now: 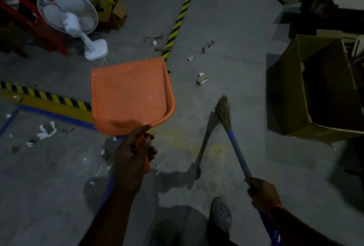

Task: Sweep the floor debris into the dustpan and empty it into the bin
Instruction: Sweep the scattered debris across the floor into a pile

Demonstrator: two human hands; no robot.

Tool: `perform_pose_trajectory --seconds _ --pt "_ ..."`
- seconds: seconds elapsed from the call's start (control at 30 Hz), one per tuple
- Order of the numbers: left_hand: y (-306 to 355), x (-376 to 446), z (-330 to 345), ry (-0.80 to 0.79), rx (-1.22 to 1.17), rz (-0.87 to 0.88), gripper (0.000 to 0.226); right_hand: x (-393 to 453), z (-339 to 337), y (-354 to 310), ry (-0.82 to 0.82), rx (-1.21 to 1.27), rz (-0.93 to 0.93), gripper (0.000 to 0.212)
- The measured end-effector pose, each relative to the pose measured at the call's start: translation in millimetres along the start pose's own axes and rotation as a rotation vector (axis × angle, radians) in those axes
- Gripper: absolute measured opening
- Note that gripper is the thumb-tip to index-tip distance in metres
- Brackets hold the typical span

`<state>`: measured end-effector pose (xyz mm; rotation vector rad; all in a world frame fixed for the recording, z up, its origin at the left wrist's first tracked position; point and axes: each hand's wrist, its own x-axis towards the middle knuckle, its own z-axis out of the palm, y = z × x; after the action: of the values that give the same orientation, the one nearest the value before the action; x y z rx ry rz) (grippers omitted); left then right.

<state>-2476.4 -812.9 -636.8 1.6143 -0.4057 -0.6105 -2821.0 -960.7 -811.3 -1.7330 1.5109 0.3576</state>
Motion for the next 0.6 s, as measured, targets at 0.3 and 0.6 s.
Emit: perform_pose_trajectory --seconds 0.3,0.6 --pt "39 70 90 0.038 -0.032 0.061 0.025 32 -86 -22 -0.244 -0.116 -0.215 0.033" --pt "54 190 161 0.105 -0.081 0.090 0.023 178 -200 -101 -0.007 0.014 -0.231 0.032"
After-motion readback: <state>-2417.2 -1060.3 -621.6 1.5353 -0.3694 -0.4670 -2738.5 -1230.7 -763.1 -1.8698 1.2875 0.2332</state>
